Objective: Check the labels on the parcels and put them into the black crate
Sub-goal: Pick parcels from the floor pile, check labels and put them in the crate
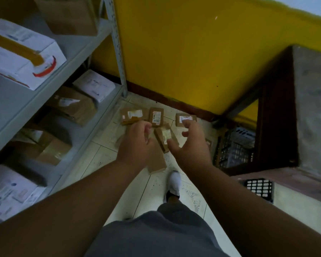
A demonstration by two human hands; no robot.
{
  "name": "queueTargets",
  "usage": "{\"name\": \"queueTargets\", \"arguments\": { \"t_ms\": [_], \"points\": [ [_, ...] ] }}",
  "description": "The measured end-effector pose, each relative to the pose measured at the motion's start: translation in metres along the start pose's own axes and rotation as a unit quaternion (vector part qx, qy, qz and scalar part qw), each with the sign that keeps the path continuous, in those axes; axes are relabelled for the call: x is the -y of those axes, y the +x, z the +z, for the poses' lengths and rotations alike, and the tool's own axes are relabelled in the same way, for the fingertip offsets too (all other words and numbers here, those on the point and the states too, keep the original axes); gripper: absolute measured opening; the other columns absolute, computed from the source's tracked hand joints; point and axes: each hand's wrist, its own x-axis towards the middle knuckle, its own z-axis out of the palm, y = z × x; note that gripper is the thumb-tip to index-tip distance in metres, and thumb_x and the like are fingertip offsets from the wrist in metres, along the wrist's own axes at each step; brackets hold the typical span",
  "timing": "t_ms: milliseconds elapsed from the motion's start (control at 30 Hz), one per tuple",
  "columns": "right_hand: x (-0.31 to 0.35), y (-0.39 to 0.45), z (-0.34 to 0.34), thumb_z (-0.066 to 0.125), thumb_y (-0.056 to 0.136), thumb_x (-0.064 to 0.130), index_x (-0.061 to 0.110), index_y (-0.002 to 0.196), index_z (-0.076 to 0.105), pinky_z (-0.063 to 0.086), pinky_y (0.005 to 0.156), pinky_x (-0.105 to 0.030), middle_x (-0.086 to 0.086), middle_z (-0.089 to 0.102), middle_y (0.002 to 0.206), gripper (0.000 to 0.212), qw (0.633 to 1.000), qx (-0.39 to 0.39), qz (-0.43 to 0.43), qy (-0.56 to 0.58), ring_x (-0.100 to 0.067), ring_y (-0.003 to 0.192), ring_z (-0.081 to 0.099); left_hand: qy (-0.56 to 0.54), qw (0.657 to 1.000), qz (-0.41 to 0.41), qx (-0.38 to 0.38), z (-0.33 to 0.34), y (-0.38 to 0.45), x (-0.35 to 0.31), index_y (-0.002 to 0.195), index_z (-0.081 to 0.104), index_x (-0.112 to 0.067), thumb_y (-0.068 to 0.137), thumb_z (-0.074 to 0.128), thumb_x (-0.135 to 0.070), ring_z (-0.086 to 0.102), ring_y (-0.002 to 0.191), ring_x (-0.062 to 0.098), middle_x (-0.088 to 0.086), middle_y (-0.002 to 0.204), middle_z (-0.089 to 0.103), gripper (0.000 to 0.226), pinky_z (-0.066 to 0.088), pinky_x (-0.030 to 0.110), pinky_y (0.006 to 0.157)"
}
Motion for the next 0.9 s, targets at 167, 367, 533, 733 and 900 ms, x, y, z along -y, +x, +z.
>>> {"name": "queueTargets", "arguments": {
  "t_ms": [167, 367, 533, 733, 900],
  "points": [
    [-0.033, 0.109, 0.032, 0.076, 0.083, 0.031, 0.025, 0.139, 0.042, 0.052, 0.093, -0.035, 0.006, 0.048, 0.135, 0.066, 0.997, 0.076, 0.004, -0.002, -0.01, 0.116, 0.052, -0.005, 0.996, -0.078, -0.041, 0.037, 0.08, 0.008, 0.116, 0.053, -0.027, 0.087, 0.06, -0.015, 0.056, 0.082, 0.007, -0.011, 0.104, 0.054, 0.032, 0.047, 0.028, 0.067],
    [-0.054, 0.201, 0.091, 0.075, 0.082, 0.035, 0.025, 0.132, 0.046, 0.054, 0.089, -0.038, 0.004, 0.052, 0.13, 0.059, 0.994, 0.111, 0.017, -0.003, -0.011, 0.107, 0.056, -0.033, 0.986, -0.16, -0.044, 0.066, 0.152, 0.037, 0.118, 0.051, -0.027, 0.089, 0.058, -0.016, 0.057, 0.086, 0.004, -0.01, 0.108, 0.056, 0.031, 0.048, 0.028, 0.067],
    [-0.051, 0.254, 0.161, 0.074, 0.082, 0.033, 0.027, 0.134, 0.046, 0.054, 0.089, -0.039, 0.001, 0.051, 0.132, 0.059, 0.99, 0.139, 0.027, -0.009, -0.016, 0.115, 0.057, -0.028, 0.978, -0.205, -0.026, 0.067, 0.215, 0.094, 0.122, 0.051, -0.025, 0.091, 0.057, -0.017, 0.056, 0.087, 0.005, -0.007, 0.109, 0.056, 0.032, 0.044, 0.021, 0.067],
    [-0.042, 0.302, 0.221, 0.074, 0.082, 0.029, 0.023, 0.134, 0.047, 0.053, 0.089, -0.036, -0.001, 0.049, 0.132, 0.058, 0.982, 0.179, 0.037, -0.045, -0.018, 0.114, 0.056, -0.134, 0.916, -0.379, 0.0, 0.055, 0.286, 0.155, 0.121, 0.053, -0.027, 0.091, 0.055, -0.015, 0.06, 0.092, 0.016, -0.003, 0.109, 0.061, 0.032, 0.051, 0.031, 0.074],
    [-0.075, 0.362, 0.319, 0.072, 0.084, 0.03, 0.023, 0.132, 0.05, 0.053, 0.091, -0.044, -0.001, 0.054, 0.13, 0.053, 0.974, 0.21, 0.03, -0.079, -0.02, 0.11, 0.059, -0.236, 0.843, -0.483, -0.002, 0.089, 0.374, 0.235, 0.094, 0.063, -0.019, 0.093, 0.049, -0.015, 0.07, 0.09, 0.029, 0.01, 0.096, 0.069, 0.015, 0.059, 0.044, 0.082]
  ]
}}
